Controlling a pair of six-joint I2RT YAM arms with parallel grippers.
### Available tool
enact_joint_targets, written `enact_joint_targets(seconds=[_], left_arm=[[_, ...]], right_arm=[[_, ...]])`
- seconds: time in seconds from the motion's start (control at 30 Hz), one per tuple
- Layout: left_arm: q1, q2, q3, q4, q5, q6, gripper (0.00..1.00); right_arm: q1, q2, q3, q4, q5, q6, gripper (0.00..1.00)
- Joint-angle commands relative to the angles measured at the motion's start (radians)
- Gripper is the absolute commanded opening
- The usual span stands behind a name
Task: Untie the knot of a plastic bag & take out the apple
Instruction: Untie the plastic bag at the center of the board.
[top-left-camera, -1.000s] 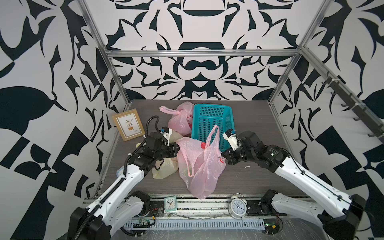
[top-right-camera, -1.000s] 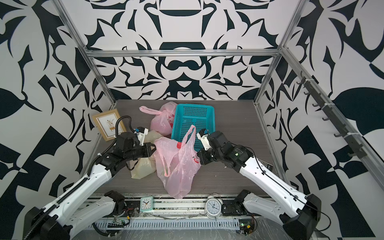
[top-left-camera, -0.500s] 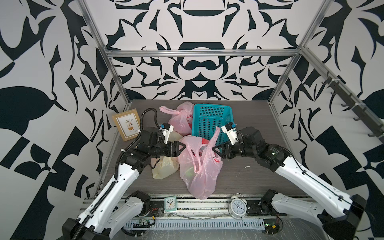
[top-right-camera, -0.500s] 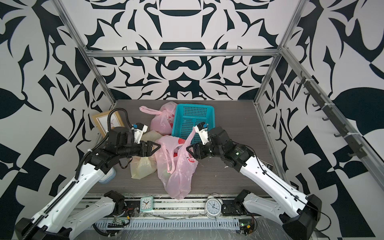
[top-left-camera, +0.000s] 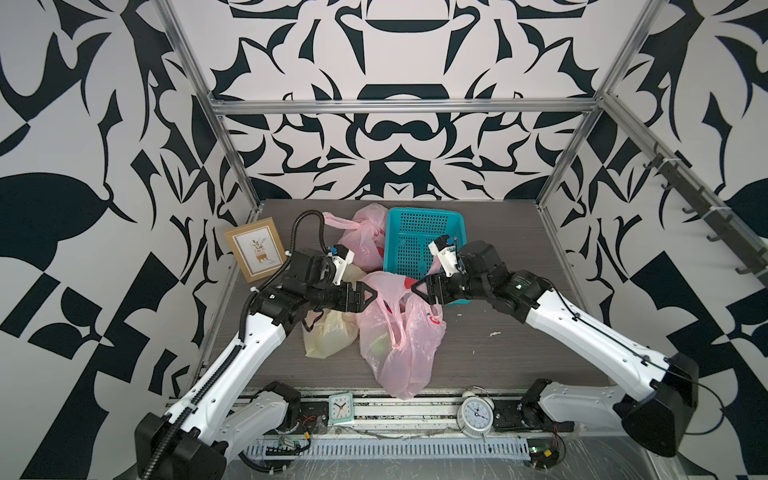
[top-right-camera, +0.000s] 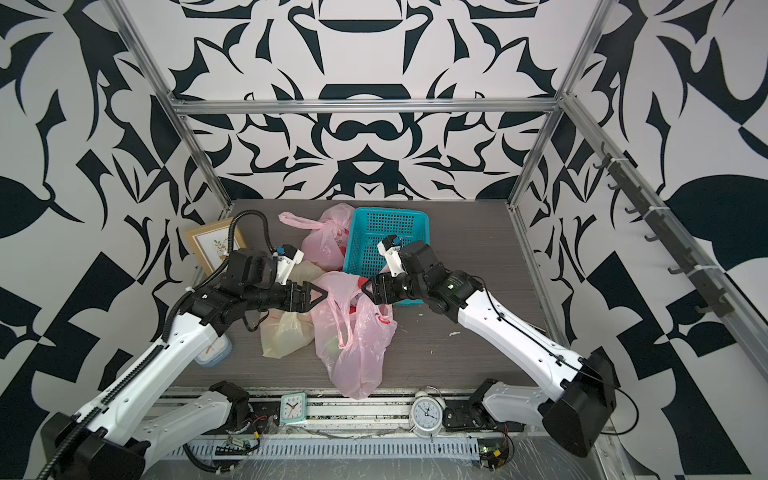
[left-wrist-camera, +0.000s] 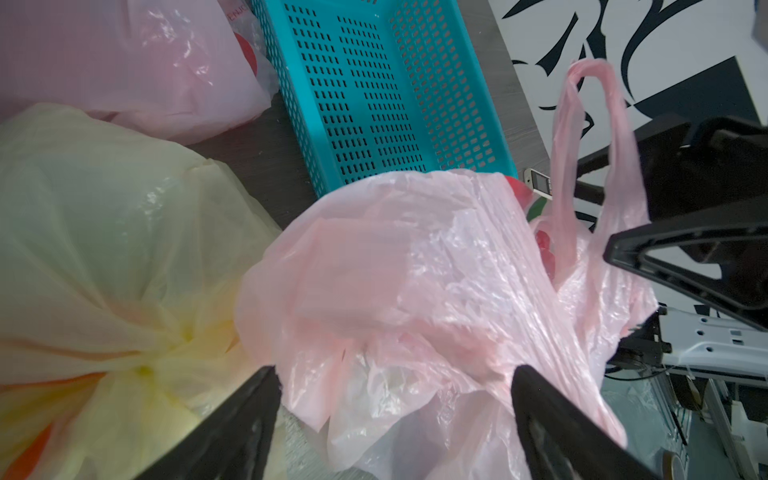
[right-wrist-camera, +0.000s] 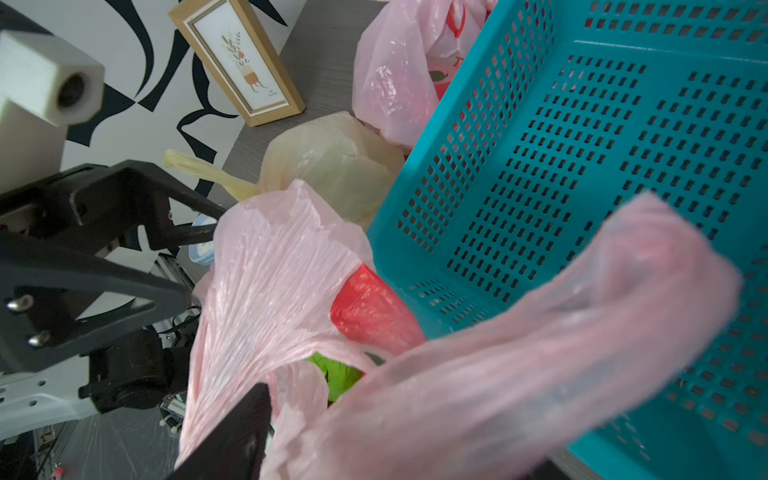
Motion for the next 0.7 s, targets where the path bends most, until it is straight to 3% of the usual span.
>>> enact_joint_targets(seconds=[0.0, 0.1, 0.17, 0.27, 0.43, 0.67], left_arm=[[-0.001, 0.021, 0.051, 0.049, 0.065, 0.023, 0.86], [-0.002, 0.067, 0.064, 0.085, 0.128, 0.013, 0.63], [-0.007, 0.108, 0.076, 0.097, 0.170, 0.004, 0.45], [-0.022, 0.142, 0.070, 0.142, 0.196, -0.021, 0.34], [-0.034, 0.153, 0.049, 0.255, 0.190, -0.084, 0.28], [-0.034, 0.197, 0.015, 0.386, 0.123, -0.149, 0.27]], right_arm=[[0.003, 0.021, 0.073, 0.017, 0.024, -0.036, 0.61], [0.003, 0.024, 0.070, 0.063, -0.027, -0.061, 0.30], [0.005, 0.011, 0.060, 0.094, -0.047, -0.069, 0.18], [0.013, -0.016, 0.050, 0.115, -0.082, -0.097, 0.06], [0.079, -0.054, 0.035, 0.096, -0.195, -0.151, 0.03], [0.272, -0.078, -0.028, -0.006, -0.275, -0.210, 0.03]])
